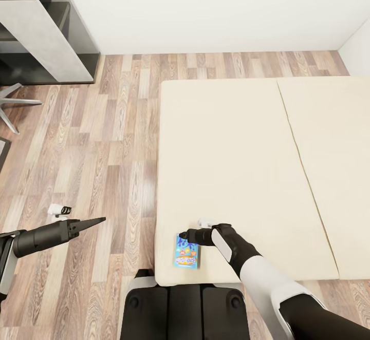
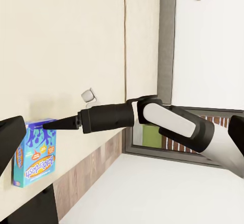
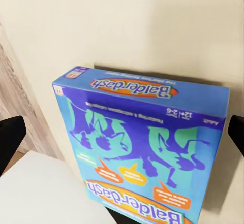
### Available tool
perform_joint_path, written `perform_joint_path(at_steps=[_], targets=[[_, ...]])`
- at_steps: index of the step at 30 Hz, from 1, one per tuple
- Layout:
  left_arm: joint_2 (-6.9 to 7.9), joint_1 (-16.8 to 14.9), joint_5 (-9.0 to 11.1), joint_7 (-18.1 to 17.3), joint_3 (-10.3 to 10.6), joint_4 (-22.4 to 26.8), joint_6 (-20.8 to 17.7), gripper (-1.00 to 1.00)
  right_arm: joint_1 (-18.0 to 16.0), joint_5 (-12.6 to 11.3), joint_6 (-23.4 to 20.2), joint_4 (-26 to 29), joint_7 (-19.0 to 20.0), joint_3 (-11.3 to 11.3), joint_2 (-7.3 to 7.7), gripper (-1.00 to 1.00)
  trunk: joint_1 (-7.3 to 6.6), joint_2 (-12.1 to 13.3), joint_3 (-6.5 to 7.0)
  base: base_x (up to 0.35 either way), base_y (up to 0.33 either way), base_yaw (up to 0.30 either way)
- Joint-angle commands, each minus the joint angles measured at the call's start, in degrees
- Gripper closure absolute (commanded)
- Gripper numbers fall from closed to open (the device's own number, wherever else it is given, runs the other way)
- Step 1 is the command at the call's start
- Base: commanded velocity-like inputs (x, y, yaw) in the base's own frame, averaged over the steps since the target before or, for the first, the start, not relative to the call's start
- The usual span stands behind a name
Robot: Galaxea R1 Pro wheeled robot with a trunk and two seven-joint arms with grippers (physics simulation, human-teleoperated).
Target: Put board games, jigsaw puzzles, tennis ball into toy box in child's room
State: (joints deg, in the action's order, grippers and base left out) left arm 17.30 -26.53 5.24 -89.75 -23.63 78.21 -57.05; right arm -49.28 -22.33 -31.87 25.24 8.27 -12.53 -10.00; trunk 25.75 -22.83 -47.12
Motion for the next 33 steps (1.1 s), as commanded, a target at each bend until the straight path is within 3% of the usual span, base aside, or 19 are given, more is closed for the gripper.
perform_joint_path(at_steps=[1, 33], targets=[[0.02, 0.0, -0.1, -0.2, 0.0, 0.0, -0.6, -1.0, 0.0, 0.2, -0.2, 0.0, 0.1, 0.0, 0.0, -1.0, 0.03, -0.1, -0.06, 0.0, 0.0, 0.0], [0.08, 0.0, 0.0, -0.2, -0.1, 0.0, -0.7, -1.0, 0.0, 0.3, -0.3, 0.0, 0.1, -0.1, 0.0, -1.0, 0.03, -0.1, -0.7, 0.0, 0.001, 0.0]])
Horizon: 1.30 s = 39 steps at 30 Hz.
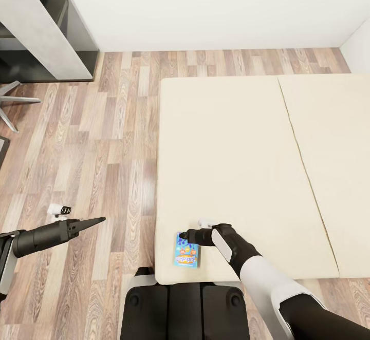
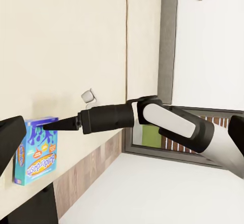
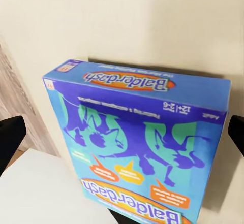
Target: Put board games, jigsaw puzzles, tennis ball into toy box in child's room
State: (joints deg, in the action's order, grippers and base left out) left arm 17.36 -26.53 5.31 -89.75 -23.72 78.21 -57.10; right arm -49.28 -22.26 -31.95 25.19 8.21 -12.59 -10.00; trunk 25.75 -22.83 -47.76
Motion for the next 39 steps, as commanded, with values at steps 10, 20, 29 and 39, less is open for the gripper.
perform_joint_path(at_steps=[10, 20, 29, 39], targets=[[0.03, 0.0, 0.0, -0.2, 0.0, 0.0, -0.6, -1.0, 0.0, 0.2, -0.2, 0.0, 0.1, 0.0, 0.0, -1.0, 0.03, -0.1, -0.06, 0.0, 0.054, 0.0], [0.05, 0.0, 0.0, -0.2, 0.0, 0.0, -0.6, -1.0, 0.0, 0.2, -0.2, 0.0, 0.1, 0.0, 0.0, -1.0, 0.03, -0.1, -0.06, 0.0, 0.038, 0.0], [0.05, 0.0, 0.0, -0.2, 0.0, 0.0, -0.6, -1.0, 0.0, 0.2, -0.2, 0.0, 0.1, -0.1, 0.0, -1.0, 0.03, -0.1, -0.08, 0.0, 0.05, 0.0], [0.05, 0.0, 0.0, -0.2, 0.0, 0.0, -0.7, -1.0, 0.0, 0.2, -0.2, 0.0, 0.1, 0.0, 0.0, -1.0, 0.03, -0.1, -0.26, 0.0, 0.058, 0.0]])
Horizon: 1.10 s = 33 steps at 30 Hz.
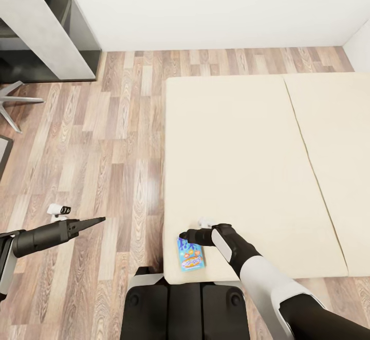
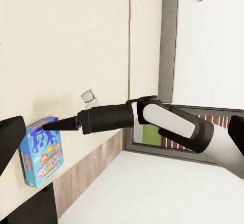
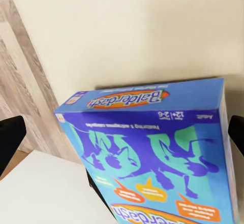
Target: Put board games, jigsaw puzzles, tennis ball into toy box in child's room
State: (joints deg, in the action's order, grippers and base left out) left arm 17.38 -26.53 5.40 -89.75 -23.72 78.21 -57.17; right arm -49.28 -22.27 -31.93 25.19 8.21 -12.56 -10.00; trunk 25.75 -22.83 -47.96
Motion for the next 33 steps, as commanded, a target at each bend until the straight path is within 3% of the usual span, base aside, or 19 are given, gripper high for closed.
perform_joint_path(at_steps=[1, 33], targets=[[0.02, 0.0, -0.1, -0.2, 0.0, 0.0, -0.6, -1.0, 0.0, 0.2, -0.2, 0.1, 0.1, 0.0, 0.0, -1.0, 0.03, -0.1, -0.08, 0.0, 0.008, 0.0], [0.02, 0.0, -0.1, -0.2, -0.1, 0.0, -0.6, -1.0, 0.0, 0.2, -0.2, 0.0, 0.1, -0.1, 0.0, -1.0, 0.03, -0.1, -0.61, 0.0, 0.001, 0.0]])
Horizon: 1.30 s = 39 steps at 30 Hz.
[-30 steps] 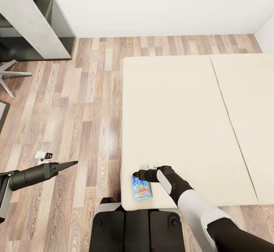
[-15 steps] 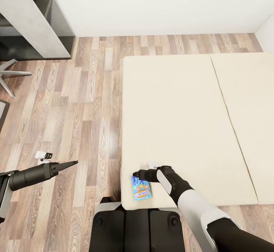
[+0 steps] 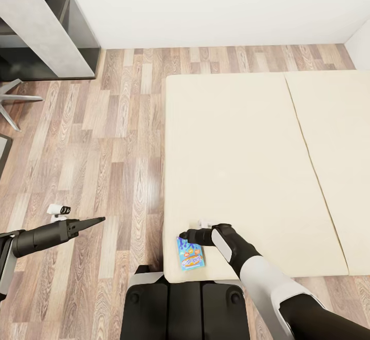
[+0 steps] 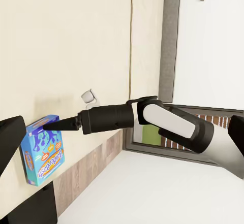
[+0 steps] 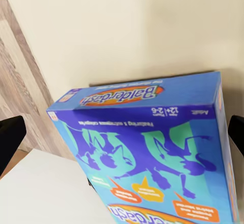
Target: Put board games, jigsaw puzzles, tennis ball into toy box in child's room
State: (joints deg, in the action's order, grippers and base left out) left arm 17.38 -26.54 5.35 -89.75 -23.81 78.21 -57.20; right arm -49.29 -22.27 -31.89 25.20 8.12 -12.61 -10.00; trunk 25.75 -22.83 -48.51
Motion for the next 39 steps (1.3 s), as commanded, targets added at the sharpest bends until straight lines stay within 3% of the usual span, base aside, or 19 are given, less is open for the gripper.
perform_joint_path(at_steps=[1, 21, 39], targets=[[0.02, 0.0, -0.1, -0.2, 0.0, 0.0, -0.6, -1.0, 0.0, 0.2, -0.3, 0.0, 0.1, 0.0, 0.0, -1.0, 0.03, -0.1, -0.06, 0.0, 0.0, 0.0], [0.02, 0.0, 0.0, -0.2, 0.1, 0.0, -0.6, -1.0, 0.0, 0.1, -1.8, -0.1, -0.2, 0.2, 0.0, -1.0, 0.03, -0.1, -0.06, 0.0, 0.0, 0.0], [-0.07, 0.0, -0.1, -0.2, 0.2, 0.0, -0.6, -1.0, 0.0, 0.0, -2.0, -3.9, -0.4, 0.3, 0.0, -1.0, 0.03, -0.1, -0.06, 0.0, 0.0, 0.0]])
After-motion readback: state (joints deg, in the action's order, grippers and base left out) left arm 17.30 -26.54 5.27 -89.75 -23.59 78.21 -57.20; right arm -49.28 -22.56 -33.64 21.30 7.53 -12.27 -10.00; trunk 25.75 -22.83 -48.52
